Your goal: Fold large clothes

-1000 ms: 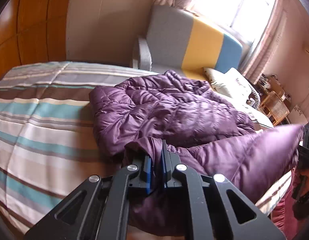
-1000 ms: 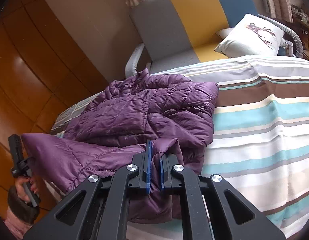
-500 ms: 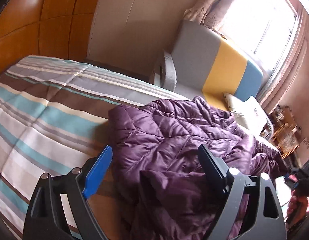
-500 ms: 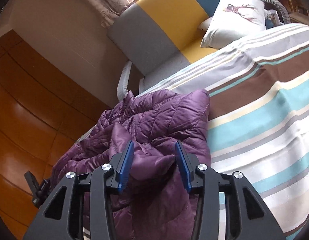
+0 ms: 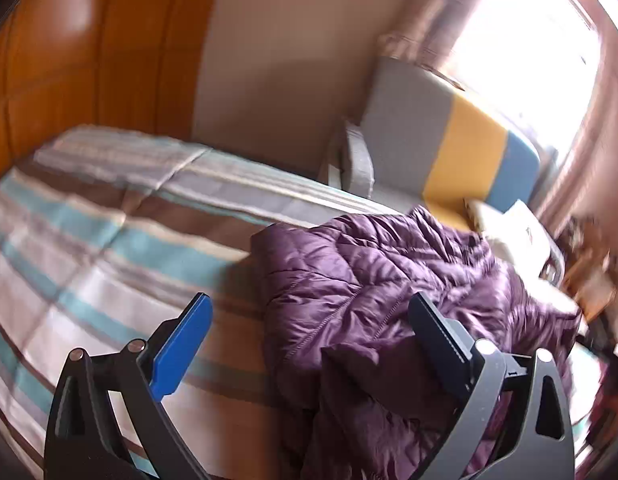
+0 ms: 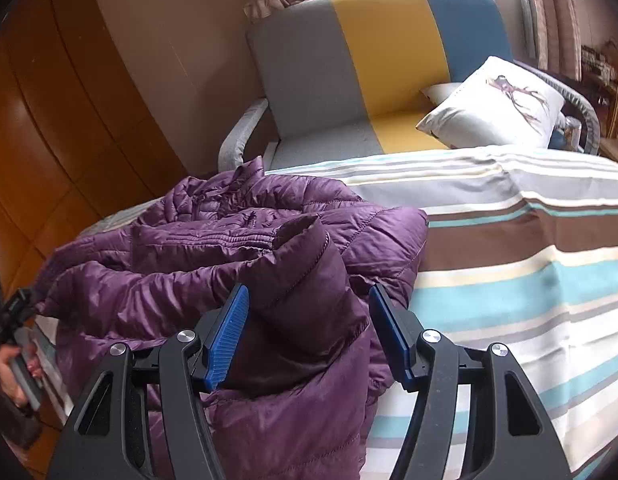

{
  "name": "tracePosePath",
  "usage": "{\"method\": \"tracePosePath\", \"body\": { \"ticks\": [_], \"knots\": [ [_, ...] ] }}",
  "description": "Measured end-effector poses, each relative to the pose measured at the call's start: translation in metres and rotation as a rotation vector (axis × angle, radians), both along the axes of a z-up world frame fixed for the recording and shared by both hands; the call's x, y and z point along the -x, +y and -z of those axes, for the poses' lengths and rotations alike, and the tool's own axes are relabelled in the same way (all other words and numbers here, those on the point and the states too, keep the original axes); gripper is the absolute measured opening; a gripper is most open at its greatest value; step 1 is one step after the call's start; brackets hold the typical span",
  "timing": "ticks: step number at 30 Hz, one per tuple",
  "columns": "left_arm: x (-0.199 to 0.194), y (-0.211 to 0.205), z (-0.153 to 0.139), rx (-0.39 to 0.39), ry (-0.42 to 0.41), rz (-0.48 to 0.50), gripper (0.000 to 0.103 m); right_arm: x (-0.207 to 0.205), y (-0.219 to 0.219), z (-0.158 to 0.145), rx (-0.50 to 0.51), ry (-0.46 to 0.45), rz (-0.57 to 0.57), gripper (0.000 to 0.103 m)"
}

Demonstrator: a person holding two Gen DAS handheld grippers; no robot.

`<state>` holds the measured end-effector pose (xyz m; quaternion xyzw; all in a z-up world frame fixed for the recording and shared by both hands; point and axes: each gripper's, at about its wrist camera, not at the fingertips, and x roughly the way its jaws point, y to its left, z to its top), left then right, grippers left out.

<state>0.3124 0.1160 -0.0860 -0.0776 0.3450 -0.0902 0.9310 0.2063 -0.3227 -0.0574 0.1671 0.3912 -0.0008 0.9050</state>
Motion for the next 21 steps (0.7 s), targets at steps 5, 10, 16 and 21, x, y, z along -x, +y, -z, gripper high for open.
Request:
{"method": "tracePosePath", "body": {
  "ticks": [5,10,16,21],
  "knots": [
    [0.005,0.001,-0.008,-0.019,-0.063,-0.037,0.098,-0.015,0.007,0.007,0.079,0.027,-0.016,0.062],
    [0.009,0.011,-0.013,-0.024,-0.092,-0.024,0.098,-0.022,0.006,0.013,0.072,0.042,-0.012,0.062],
    [0.02,0.003,-0.015,0.071,-0.168,0.151,0.098,-0.024,0.008,0.018,0.06,0.049,-0.026,0.062],
    [0.029,0.013,-0.016,0.11,-0.204,0.175,0.101,-0.021,0.005,0.018,0.043,0.042,-0.04,0.062]
  ]
}}
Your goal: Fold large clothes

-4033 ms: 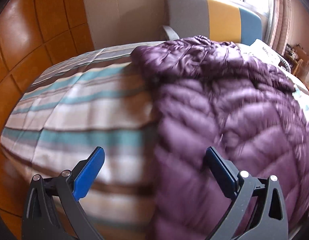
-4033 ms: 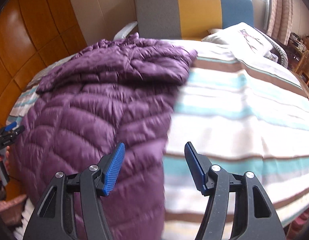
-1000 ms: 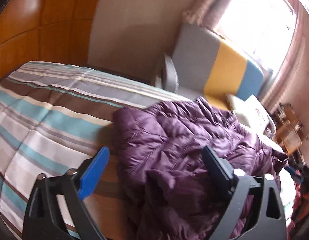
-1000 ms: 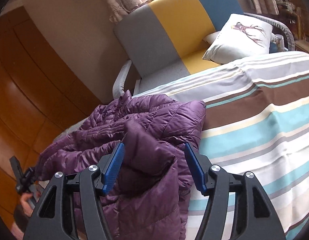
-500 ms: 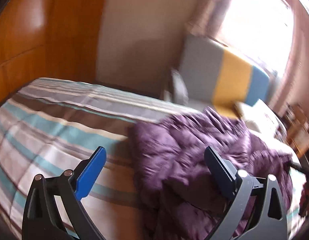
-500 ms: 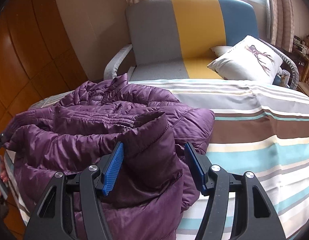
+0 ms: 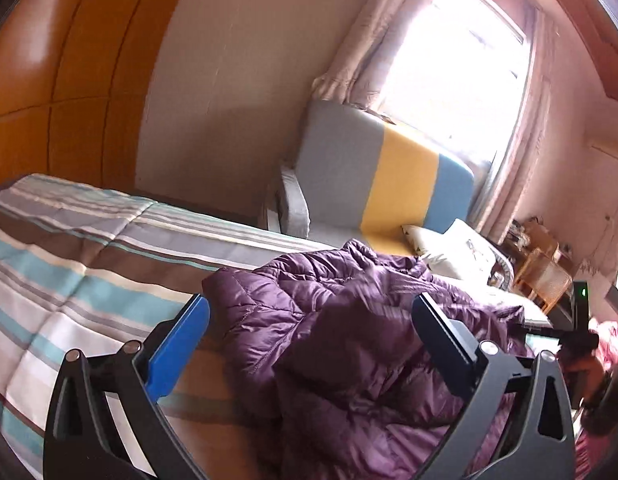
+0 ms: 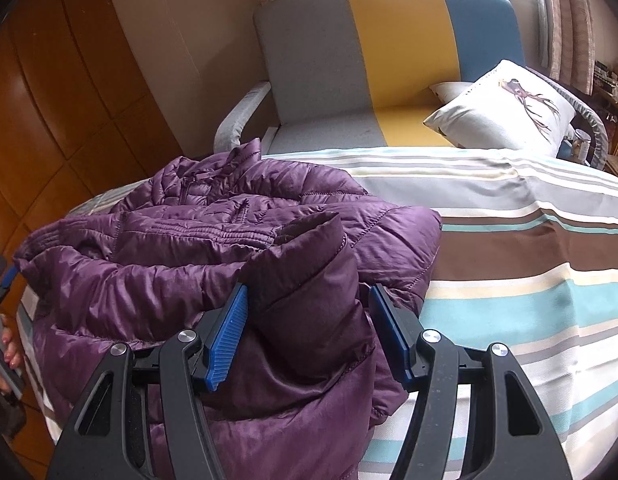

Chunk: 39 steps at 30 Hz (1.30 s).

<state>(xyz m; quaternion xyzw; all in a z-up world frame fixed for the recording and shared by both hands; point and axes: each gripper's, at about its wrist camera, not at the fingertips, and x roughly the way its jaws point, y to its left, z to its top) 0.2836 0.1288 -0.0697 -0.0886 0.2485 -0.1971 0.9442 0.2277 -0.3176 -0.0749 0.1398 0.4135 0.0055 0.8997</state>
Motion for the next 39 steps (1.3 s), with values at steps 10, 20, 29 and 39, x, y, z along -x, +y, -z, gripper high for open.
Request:
{"method": "tracePosePath", "body": {
  "ticks": [10,20,29,39],
  "knots": [
    [-0.027,-0.075,0.021,-0.307,0.077,0.146,0.072,-0.006,0.016,0.008,0.068,0.019,-0.034,0.036],
    [-0.021,-0.06,-0.003,-0.204,0.156,0.1,0.01,0.021,0.007,-0.032,0.07,-0.094,-0.024,0.017],
    [-0.05,-0.063,-0.037,-0.192,0.167,0.059,0.01,-0.004,-0.002,-0.073,0.074,-0.147,-0.025,0.017],
    [-0.131,-0.085,-0.002,-0.213,0.303,-0.009,0.011,-0.077,-0.016,-0.038,0.018,-0.031,0.022,0.017]
  ]
}}
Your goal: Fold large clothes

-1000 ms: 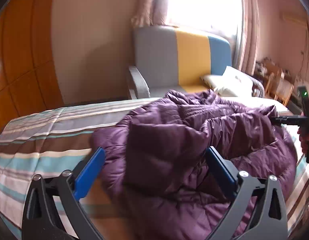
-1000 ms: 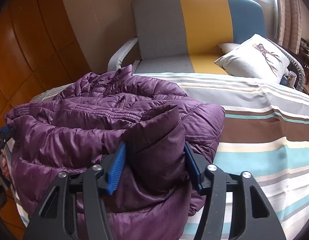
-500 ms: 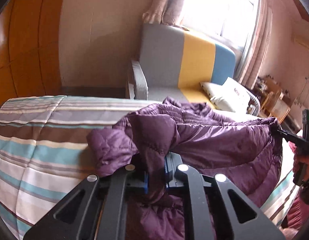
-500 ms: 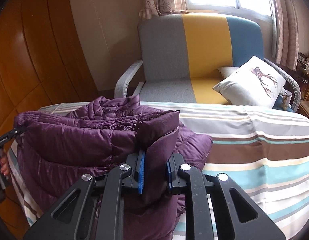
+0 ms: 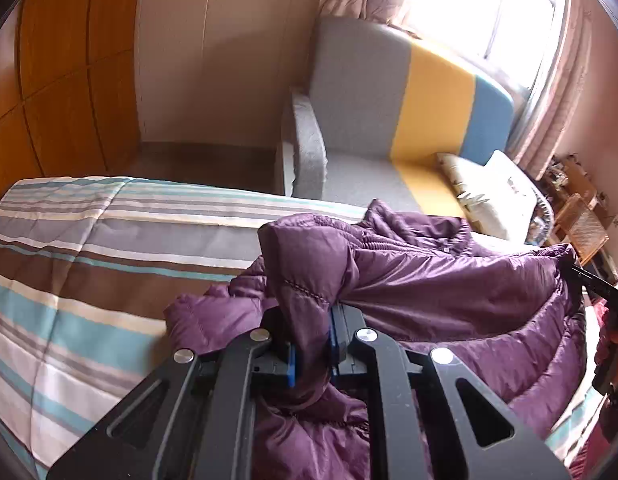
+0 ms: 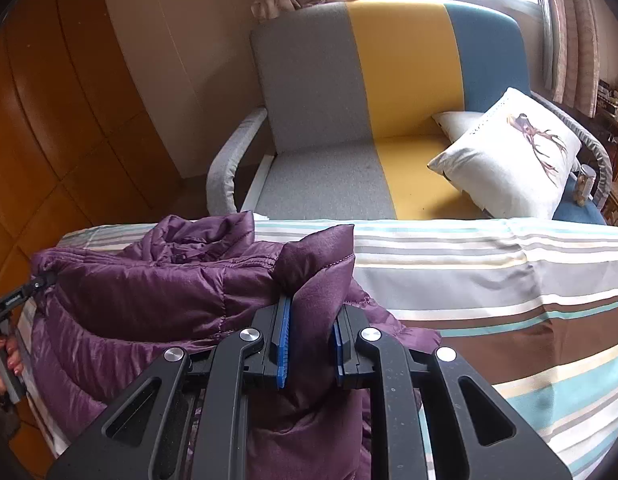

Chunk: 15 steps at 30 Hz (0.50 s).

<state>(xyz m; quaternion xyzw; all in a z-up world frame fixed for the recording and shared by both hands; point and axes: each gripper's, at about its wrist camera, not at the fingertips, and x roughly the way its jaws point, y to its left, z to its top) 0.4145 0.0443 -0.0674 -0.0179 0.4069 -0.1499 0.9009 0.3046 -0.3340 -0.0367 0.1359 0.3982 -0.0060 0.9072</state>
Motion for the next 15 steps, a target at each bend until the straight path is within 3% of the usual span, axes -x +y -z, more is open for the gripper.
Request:
{"method": "tracePosePath", "body": {
  "ticks": [11,15],
  "knots": [
    [-0.048,-0.034,0.057,-0.151,0.037,-0.05,0.015,-0.05,-0.007,0.073,0.017,0.117,0.066,0.017],
    [-0.055,-0.034,0.074,-0.133,0.06,-0.055,0.02,-0.052,-0.006,0.09,0.031,0.119,0.08,0.017]
  ]
}}
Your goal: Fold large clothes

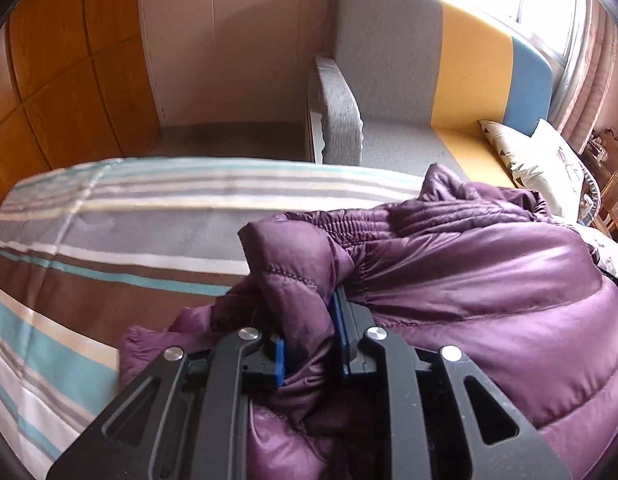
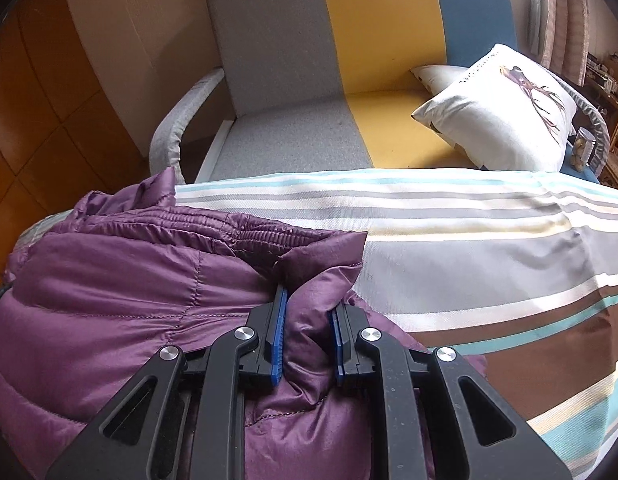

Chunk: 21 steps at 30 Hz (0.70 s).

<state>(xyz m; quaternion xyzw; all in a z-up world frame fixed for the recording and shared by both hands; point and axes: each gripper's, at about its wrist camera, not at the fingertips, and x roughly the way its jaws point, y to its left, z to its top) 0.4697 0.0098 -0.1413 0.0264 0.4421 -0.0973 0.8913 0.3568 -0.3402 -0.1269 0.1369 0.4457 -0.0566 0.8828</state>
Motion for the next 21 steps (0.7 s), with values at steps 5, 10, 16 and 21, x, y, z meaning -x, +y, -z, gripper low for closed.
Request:
{"method": "tracePosePath", "body": {
  "ticks": [5,10,16,21],
  "knots": [
    [0.003,0.001,0.011,0.004,-0.032,-0.01,0.023,0.005,0.004,0.006,0.033,-0.044,0.005,0.017],
    [0.006,0.0,0.006,-0.012,-0.04,-0.012,0.028,0.005,0.004,0.004,0.059,-0.039,0.017,0.027],
    [0.04,0.009,-0.03,0.006,-0.094,-0.075,0.067,0.022,0.002,-0.025,0.065,-0.041,0.039,0.063],
    [0.081,0.009,-0.065,0.043,-0.197,-0.09,0.072,0.054,0.018,-0.066,0.091,-0.15,0.046,0.065]
  ]
}}
